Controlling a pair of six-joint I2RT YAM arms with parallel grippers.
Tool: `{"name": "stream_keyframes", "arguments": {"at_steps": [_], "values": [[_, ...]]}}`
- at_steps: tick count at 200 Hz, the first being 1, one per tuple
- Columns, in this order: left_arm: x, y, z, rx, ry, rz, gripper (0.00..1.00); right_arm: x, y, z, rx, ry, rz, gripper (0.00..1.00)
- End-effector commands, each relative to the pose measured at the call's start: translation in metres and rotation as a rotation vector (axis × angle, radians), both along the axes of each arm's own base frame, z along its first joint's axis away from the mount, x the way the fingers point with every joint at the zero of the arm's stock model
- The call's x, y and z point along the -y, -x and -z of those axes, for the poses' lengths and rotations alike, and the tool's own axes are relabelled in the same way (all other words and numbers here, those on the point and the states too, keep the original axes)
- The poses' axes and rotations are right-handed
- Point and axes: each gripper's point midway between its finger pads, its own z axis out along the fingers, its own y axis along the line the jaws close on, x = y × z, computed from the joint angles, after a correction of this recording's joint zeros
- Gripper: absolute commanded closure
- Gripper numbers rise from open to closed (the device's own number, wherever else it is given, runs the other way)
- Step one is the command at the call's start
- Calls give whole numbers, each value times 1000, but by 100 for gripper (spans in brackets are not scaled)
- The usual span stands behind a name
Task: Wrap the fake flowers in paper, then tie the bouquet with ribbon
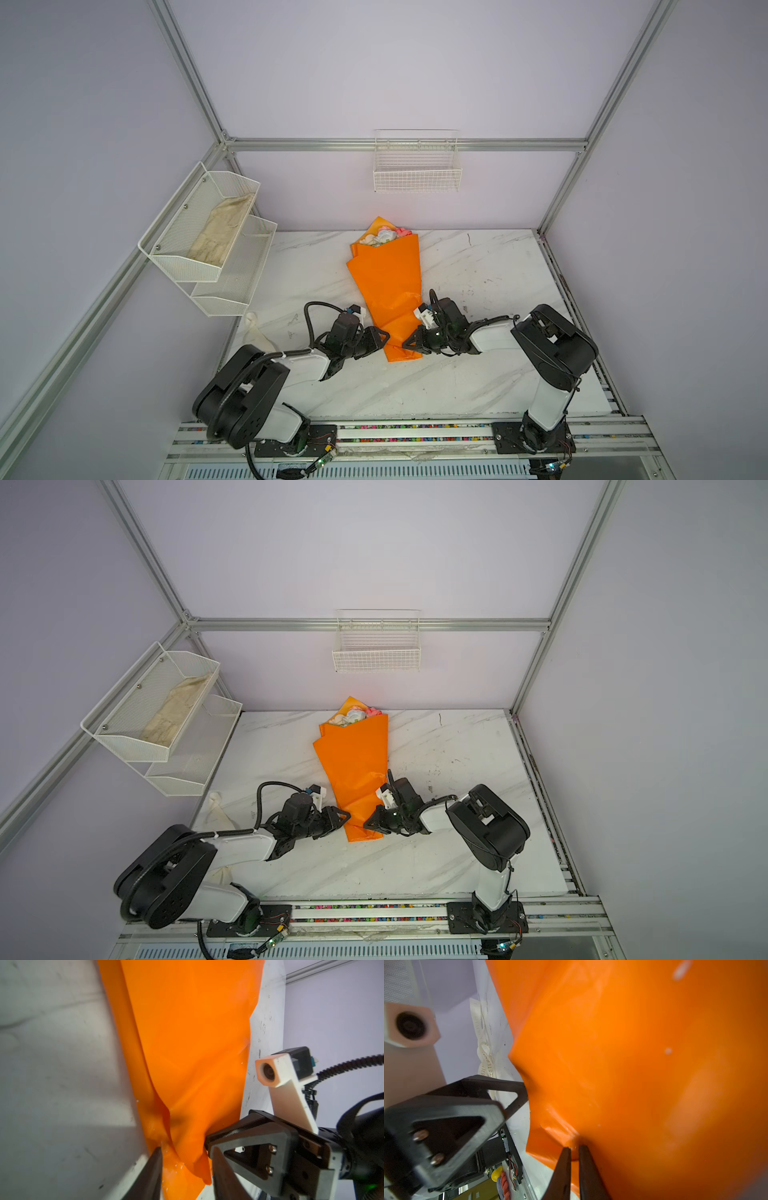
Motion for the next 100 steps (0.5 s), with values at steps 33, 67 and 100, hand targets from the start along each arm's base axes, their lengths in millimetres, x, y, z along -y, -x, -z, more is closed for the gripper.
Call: {"name": "stream_keyframes", "arguments": {"at_steps": [33,67,100], "values": [[-27,-21,-79,184,-43,-141,48,5,4,12,-31,28,18,86],[24,-40,-104,193,40,65,57,6,2,7,-21,24,32,86],[62,-54,-71,82,98,146,67,6,2,3,-14,8,33,86]]}}
